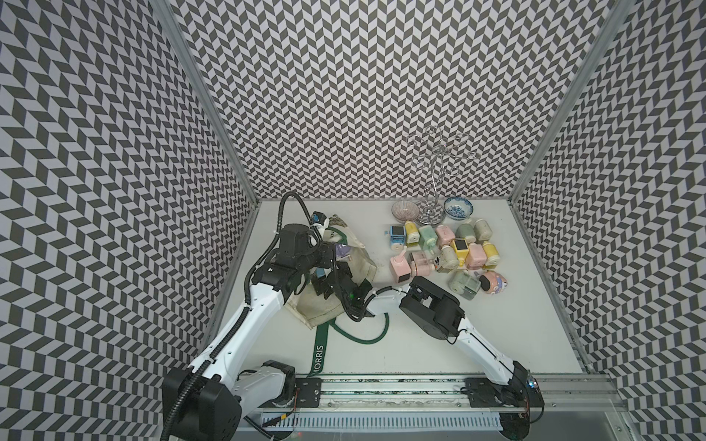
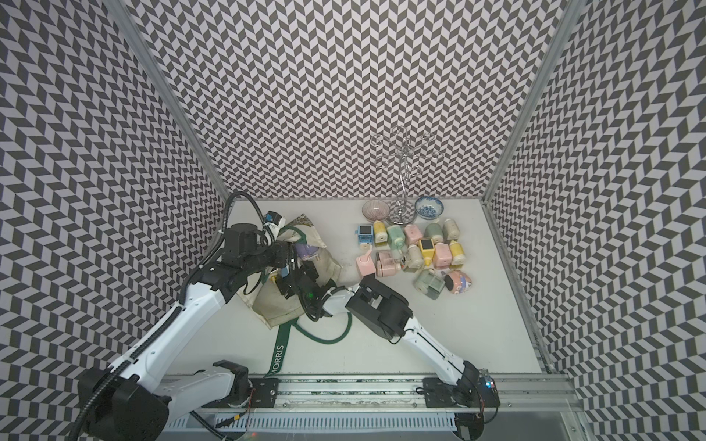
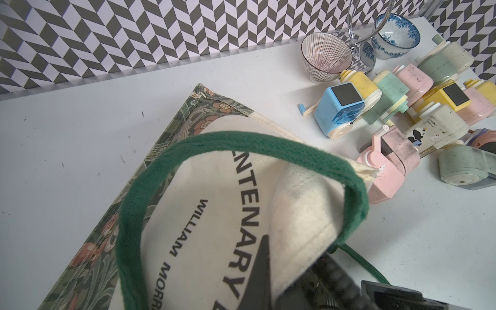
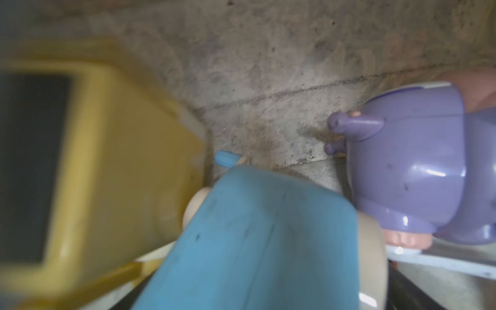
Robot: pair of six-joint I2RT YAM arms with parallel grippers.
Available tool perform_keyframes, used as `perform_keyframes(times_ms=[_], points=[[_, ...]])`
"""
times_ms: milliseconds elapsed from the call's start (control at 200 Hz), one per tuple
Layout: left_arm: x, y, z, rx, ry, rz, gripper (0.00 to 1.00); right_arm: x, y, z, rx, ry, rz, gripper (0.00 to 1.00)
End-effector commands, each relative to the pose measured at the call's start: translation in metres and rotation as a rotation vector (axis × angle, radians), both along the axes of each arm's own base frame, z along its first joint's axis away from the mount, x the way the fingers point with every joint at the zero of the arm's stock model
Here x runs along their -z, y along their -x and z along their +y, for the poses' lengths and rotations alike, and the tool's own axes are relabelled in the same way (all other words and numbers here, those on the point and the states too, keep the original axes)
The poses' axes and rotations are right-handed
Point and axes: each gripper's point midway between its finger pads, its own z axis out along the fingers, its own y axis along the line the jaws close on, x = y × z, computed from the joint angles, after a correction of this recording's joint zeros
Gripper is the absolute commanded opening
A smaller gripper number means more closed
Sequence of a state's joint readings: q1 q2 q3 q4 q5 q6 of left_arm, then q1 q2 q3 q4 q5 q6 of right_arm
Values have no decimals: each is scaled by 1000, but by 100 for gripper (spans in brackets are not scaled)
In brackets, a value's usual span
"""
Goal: Take out the pencil sharpeners from the tote bags
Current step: Pick up the pencil sharpener from the canvas bag.
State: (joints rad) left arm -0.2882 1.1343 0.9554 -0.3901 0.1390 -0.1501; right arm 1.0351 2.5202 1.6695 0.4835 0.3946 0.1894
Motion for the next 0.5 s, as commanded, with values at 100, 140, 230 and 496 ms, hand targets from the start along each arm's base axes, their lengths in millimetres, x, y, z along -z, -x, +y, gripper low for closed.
perform_keyframes(times_ms=[100, 140, 230, 496], points=[[-20, 2, -4, 16, 18, -72, 0, -15, -8, -5, 22, -71, -46, 80], [-19, 2, -5, 17, 17, -71, 0, -16, -6, -6, 15, -76, -47, 77], [-17, 1, -4, 16, 14, -65, 0, -22, 1, -8, -8, -91, -36, 68], [-16, 1, -2, 5, 4, -63, 0, -54, 27, -27, -68, -118, -51, 60]])
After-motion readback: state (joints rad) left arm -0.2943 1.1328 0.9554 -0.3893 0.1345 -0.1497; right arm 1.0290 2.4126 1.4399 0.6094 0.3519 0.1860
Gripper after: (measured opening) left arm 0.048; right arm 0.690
